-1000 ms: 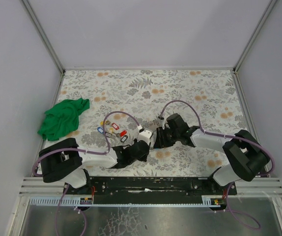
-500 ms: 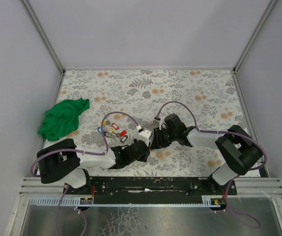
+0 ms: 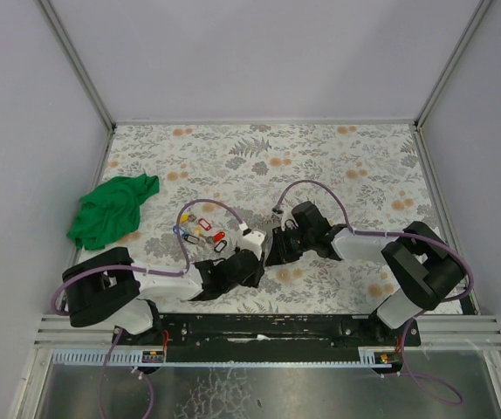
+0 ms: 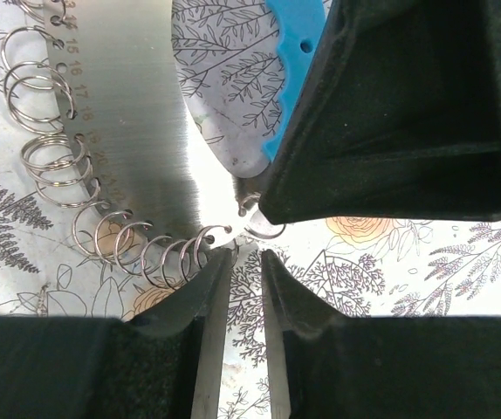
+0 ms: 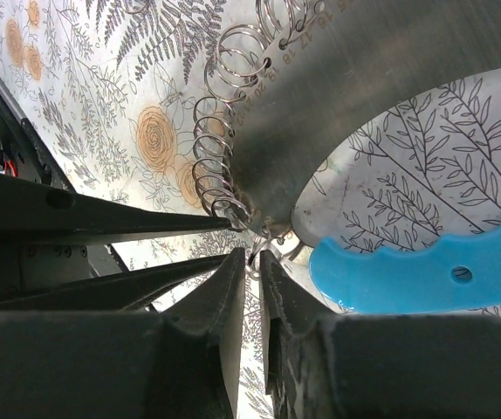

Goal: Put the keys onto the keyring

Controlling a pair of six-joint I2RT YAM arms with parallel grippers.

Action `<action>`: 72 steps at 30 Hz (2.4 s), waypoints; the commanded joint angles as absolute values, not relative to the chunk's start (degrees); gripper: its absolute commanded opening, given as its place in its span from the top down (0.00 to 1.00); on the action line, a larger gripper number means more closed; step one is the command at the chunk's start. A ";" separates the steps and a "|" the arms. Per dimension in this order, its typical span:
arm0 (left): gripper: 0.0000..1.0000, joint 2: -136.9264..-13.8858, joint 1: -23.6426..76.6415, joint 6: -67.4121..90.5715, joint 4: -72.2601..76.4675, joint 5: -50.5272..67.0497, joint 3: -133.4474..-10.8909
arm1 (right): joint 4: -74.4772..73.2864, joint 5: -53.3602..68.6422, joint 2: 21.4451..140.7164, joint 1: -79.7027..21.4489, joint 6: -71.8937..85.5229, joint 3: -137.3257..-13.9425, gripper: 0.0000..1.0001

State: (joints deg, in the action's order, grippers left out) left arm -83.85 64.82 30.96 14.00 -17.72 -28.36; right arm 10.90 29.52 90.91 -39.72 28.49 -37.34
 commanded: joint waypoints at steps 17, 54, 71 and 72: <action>0.79 -73.87 62.48 30.54 12.02 -19.38 -26.26 | 3.82 22.16 87.12 -42.28 23.99 -40.47 0.67; 0.71 -77.53 52.39 27.83 16.78 -9.50 -25.34 | -5.85 6.15 89.34 -50.24 28.24 -46.49 0.71; 0.73 -81.32 54.75 32.36 22.95 -4.03 -24.46 | -7.88 4.11 89.73 -49.78 25.59 -47.36 0.88; 0.73 -81.69 55.32 33.02 23.71 -3.47 -24.45 | -8.32 4.05 89.17 -49.75 24.80 -47.37 0.89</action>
State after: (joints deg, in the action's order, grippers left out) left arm -80.16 53.43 30.17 16.45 -6.28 -24.64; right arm -7.09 5.02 90.37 -49.87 27.07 -45.12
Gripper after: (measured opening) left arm 0.274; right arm 0.127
